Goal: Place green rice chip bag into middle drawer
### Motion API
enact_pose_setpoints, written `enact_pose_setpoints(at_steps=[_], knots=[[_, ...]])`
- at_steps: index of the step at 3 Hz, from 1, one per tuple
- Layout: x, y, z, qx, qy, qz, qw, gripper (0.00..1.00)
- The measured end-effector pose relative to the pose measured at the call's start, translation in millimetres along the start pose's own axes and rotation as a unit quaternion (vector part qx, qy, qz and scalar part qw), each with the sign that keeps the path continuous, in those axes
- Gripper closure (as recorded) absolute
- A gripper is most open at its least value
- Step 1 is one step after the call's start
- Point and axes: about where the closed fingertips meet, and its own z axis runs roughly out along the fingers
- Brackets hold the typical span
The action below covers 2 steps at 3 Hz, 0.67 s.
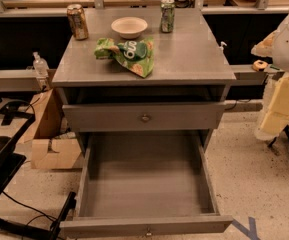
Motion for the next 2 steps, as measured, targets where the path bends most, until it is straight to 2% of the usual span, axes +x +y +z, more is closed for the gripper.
enact_pose_setpoints(at_steps=[1,2], knots=[[0.0,0.0,0.0,0.0,0.0,0.0,1.0,0.0],[-5.9,-8.3,-0.2,0.012,-0.024,-0.002,0.9996,0.0]])
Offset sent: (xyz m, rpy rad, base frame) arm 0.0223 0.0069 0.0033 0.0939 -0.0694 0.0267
